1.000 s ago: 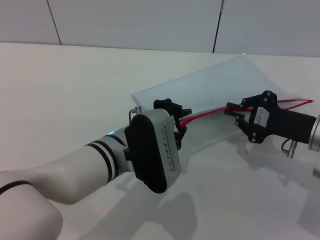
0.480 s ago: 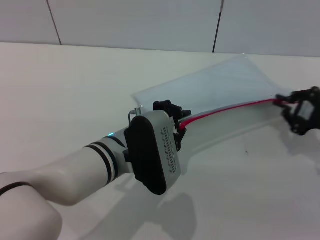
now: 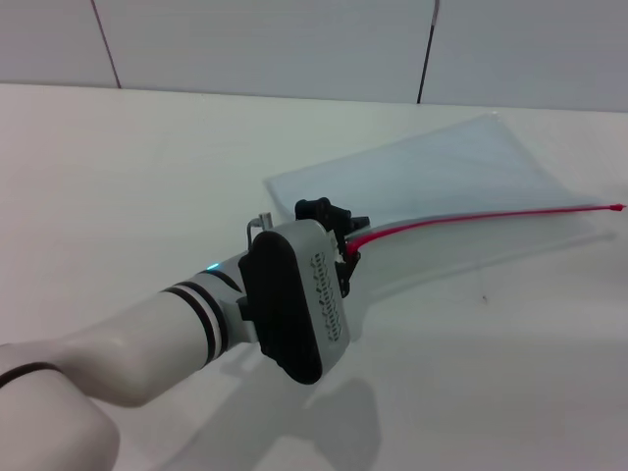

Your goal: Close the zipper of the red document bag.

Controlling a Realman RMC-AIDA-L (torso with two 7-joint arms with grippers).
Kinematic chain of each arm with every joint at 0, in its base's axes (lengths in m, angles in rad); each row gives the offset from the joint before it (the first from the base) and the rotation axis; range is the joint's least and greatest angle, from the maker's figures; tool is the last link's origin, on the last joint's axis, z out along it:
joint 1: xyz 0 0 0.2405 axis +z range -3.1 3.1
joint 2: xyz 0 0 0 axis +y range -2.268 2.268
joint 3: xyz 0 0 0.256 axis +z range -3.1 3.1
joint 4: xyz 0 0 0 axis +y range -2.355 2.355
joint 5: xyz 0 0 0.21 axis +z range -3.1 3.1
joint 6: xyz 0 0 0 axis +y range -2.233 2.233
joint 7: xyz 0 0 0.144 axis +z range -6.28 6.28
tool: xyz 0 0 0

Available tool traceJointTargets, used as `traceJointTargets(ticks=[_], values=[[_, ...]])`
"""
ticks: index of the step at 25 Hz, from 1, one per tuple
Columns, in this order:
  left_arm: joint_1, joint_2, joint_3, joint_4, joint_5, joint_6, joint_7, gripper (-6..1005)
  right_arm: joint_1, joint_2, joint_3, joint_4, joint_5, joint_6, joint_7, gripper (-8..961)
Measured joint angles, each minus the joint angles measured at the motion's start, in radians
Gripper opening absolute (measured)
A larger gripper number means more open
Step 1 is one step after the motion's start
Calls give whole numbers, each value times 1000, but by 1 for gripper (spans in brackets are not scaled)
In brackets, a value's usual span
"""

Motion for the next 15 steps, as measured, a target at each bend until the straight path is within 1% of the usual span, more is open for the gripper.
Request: traceJointTargets(ticks=[2, 3, 4, 6, 7, 8, 11, 12, 13, 15], values=[[0, -5, -2, -18, 0, -28, -1, 199, 2, 3, 35, 4, 65, -45, 0, 73], [0, -8, -3, -44, -18, -94, -6, 200, 1, 5, 46, 14, 123, -61, 0, 73], [0, -8, -3, -44, -18, -94, -6, 201, -3, 5, 56, 26, 170, -65, 0, 87], [0, -8, -1, -78, -55, -185, -10, 204, -17, 6, 79, 58, 269, -56, -1, 114], [-1, -7, 1, -108, -94, -267, -12, 205, -26, 6, 93, 76, 315, -43, -1, 128], [-1, -7, 1, -125, -117, -316, -15, 207, -36, 6, 109, 96, 361, -25, -1, 142], [-4, -7, 1, -179, -205, -511, -70, 211, -72, 5, 160, 161, 480, 62, -1, 272], [-5, -5, 1, -218, -242, -637, -135, 212, -88, 4, 180, 189, 516, 110, -1, 315], [-5, -5, 1, -218, -242, -637, -135, 230, -105, 4, 197, 215, 544, 159, -1, 358], [-5, -5, 0, -265, -259, -765, -227, 265, -132, 3, 218, 254, 577, 248, 0, 524]])
